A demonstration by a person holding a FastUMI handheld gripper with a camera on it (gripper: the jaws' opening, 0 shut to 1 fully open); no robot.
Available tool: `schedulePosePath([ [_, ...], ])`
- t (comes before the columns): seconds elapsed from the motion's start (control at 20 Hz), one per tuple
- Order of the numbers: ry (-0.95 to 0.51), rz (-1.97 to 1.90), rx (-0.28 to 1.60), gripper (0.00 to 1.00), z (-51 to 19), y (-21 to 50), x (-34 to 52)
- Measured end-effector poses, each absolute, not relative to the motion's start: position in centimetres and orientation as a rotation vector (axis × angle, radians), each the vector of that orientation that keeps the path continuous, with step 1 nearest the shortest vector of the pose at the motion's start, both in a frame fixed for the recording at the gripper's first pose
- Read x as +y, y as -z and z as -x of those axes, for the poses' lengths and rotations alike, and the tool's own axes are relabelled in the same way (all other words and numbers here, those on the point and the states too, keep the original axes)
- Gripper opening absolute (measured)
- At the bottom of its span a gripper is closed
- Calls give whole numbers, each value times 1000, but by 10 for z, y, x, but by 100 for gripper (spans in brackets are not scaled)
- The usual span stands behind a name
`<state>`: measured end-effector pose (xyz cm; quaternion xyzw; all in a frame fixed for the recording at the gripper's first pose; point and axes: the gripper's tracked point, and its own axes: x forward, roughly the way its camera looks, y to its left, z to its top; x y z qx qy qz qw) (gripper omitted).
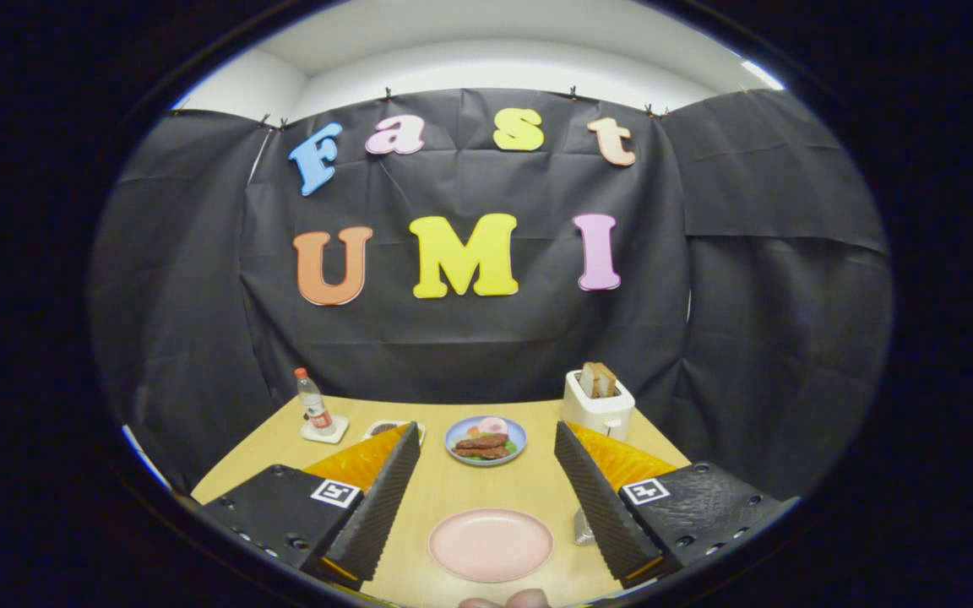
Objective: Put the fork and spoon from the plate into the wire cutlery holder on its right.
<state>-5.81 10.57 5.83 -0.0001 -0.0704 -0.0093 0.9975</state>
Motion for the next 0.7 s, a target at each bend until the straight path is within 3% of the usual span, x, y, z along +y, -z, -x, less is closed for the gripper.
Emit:
schedulePosePath([
  [0.7, 36, -1, -164, 96, 57, -60, 99],
])
